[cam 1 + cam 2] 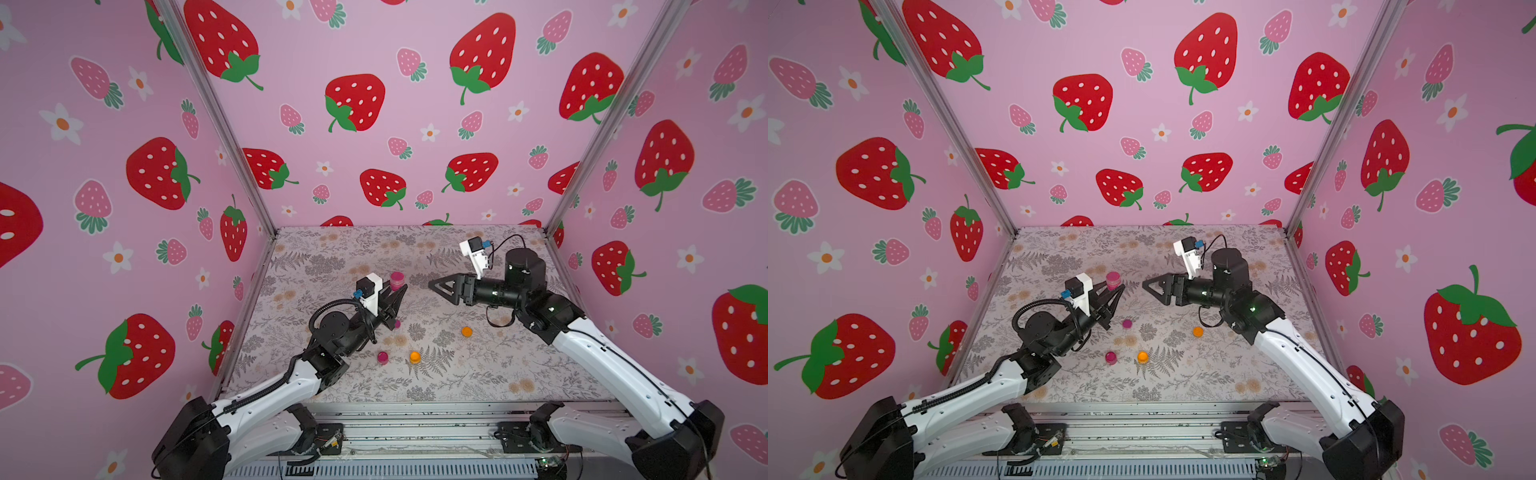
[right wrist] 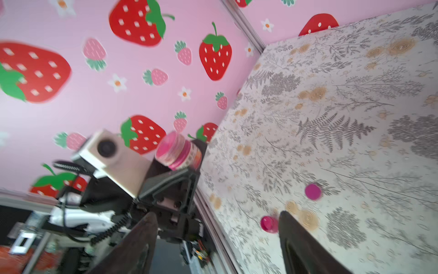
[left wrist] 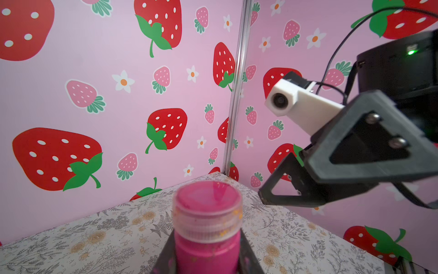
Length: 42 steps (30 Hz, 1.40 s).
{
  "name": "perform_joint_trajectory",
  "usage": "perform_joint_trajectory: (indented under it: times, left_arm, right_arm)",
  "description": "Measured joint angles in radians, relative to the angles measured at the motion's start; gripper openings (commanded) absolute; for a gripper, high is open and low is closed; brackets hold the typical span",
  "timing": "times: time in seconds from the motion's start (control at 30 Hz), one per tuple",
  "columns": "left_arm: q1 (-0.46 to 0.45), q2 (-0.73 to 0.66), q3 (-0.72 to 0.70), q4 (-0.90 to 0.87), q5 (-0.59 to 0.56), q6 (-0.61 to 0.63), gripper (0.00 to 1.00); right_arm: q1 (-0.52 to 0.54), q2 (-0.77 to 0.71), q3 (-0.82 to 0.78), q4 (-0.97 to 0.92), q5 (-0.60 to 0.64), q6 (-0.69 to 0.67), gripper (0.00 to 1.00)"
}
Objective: Close the paint jar lid
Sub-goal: Screw the lid onto the paint jar.
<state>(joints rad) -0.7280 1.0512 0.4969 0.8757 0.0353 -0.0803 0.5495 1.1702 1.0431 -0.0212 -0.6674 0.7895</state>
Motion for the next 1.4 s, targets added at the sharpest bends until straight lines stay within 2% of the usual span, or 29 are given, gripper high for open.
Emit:
perform_joint_trajectory:
  times: [0.2,0.37,0.6,0.87,1.3,1.4]
  left_arm:
    - [0.000,0.050,0.000,0.051,0.047,-0.007,0.24]
    - [0.000,0.093,0.000,0.071,0.071,-0.022,0.25]
    - [0.000,0.109,0.000,0.094,0.100,-0.030,0.25]
    - [0.002,0.109,0.000,0.108,0.122,-0.030,0.25]
    - [0.002,0.118,0.000,0.150,0.142,-0.030,0.25]
    - [0.002,0.118,0.000,0.154,0.142,-0.030,0.25]
  right_arm:
    - [-0.007,0.175,-0.045,0.361,-0.144,0.352,0.85]
    - [0.013,0.214,-0.054,0.484,-0.195,0.484,0.85]
    - [0.046,0.226,-0.055,0.595,-0.240,0.571,0.84]
    - [0.060,0.261,-0.072,0.623,-0.259,0.624,0.83]
    - [0.085,0.260,-0.074,0.654,-0.266,0.669,0.75]
    - [0.089,0.260,-0.074,0.654,-0.266,0.670,0.70]
